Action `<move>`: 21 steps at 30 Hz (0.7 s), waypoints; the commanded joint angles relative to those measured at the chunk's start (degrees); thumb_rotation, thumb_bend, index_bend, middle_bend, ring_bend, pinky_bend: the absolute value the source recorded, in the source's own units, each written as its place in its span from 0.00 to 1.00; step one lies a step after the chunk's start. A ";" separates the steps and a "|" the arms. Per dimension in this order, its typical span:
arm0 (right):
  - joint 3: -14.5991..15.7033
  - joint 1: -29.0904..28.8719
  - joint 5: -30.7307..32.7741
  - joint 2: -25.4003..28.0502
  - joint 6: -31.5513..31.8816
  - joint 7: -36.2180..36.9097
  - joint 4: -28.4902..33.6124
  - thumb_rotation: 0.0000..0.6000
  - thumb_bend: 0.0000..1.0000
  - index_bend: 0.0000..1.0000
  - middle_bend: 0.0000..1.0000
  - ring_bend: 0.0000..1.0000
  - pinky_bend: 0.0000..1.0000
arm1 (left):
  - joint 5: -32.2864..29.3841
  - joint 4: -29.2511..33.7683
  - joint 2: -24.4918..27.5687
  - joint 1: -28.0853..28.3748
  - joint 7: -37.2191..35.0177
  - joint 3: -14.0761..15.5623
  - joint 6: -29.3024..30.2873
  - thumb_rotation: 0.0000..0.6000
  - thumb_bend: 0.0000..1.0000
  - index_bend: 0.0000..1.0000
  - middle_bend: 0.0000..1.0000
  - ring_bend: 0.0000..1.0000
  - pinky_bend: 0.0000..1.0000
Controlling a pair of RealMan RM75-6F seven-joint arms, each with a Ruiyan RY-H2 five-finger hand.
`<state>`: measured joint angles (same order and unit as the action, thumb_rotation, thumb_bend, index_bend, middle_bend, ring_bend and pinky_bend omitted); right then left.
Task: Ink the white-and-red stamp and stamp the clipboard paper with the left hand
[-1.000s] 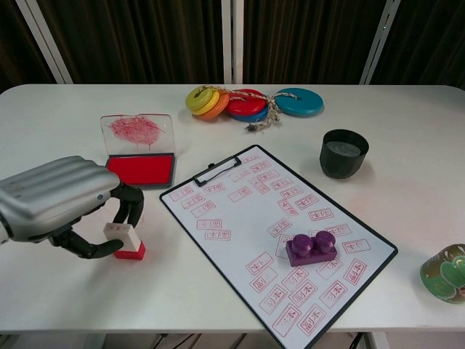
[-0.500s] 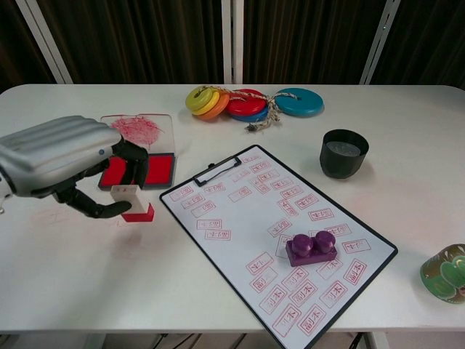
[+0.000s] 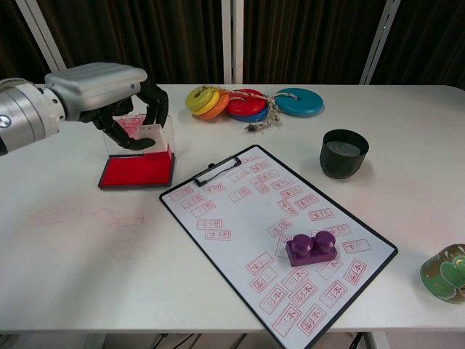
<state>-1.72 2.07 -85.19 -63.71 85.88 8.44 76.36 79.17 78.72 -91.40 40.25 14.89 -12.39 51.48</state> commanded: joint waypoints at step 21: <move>-0.01 -0.16 0.54 -0.12 -0.90 -1.14 0.19 1.00 0.21 0.00 0.00 0.00 0.00 | -1.41 -14.72 -6.45 3.00 -8.31 3.54 -1.62 1.00 0.44 0.57 0.59 1.00 1.00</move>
<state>-1.74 1.91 -84.65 -63.83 84.99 7.30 76.55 77.78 64.06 -97.77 43.20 6.67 -8.91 49.88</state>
